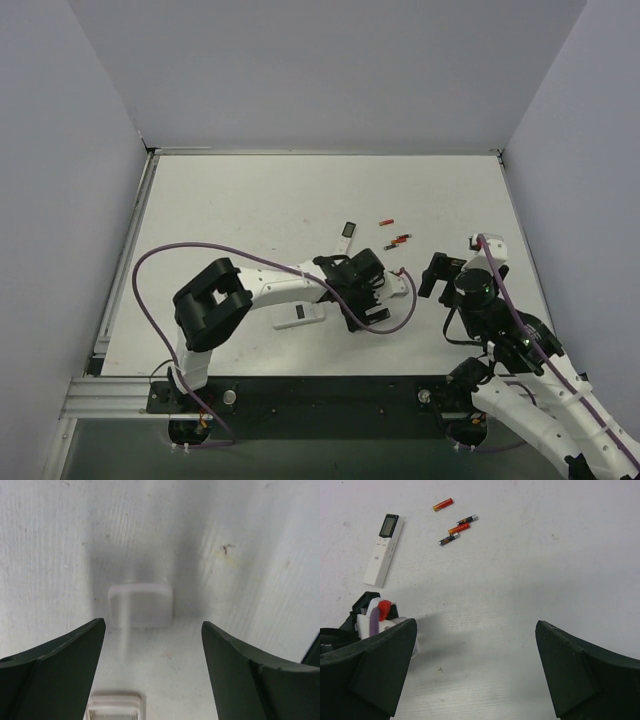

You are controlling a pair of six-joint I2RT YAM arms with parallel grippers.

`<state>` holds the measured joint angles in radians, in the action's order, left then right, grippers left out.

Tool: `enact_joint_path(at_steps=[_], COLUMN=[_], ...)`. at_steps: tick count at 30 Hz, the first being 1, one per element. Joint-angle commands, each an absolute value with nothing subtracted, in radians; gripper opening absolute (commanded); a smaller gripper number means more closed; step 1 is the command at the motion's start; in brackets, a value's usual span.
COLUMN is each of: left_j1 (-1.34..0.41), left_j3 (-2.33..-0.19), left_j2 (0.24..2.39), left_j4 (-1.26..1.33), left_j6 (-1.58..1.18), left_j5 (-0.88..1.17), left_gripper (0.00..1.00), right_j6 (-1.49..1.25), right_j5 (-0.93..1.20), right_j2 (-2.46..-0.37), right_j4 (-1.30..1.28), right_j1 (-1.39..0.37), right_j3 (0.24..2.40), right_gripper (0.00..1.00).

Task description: Load the batteries into the remote control

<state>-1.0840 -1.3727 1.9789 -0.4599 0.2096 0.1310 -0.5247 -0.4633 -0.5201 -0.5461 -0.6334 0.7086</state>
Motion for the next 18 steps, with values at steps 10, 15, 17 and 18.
enact_joint_path(at_steps=[10,15,17,18], left_j1=[-0.818,-0.637,-0.571,-0.505], left_j3=[-1.042,-0.936,-0.919,-0.908], left_j2=[1.351,1.12,1.016,0.959], left_j4=[-0.235,-0.325,-0.396,-0.417], left_j6=[-0.159,-0.267,-0.285,-0.282], left_j5=[0.235,0.238,0.247,0.262], left_gripper=[0.91,0.92,0.94,0.94], right_j6=[-0.396,-0.348,-0.319,-0.286], right_j5=[-0.185,-0.072,-0.039,-0.026], right_j2=[-0.938,-1.193,-1.265,-1.334], right_j4=[-0.512,-0.479,-0.463,-0.454], right_j1=[-0.397,-0.338,-0.318,-0.313], right_j3=[0.954,1.075,1.115,1.135], right_gripper=[0.97,0.92,0.87,0.85])
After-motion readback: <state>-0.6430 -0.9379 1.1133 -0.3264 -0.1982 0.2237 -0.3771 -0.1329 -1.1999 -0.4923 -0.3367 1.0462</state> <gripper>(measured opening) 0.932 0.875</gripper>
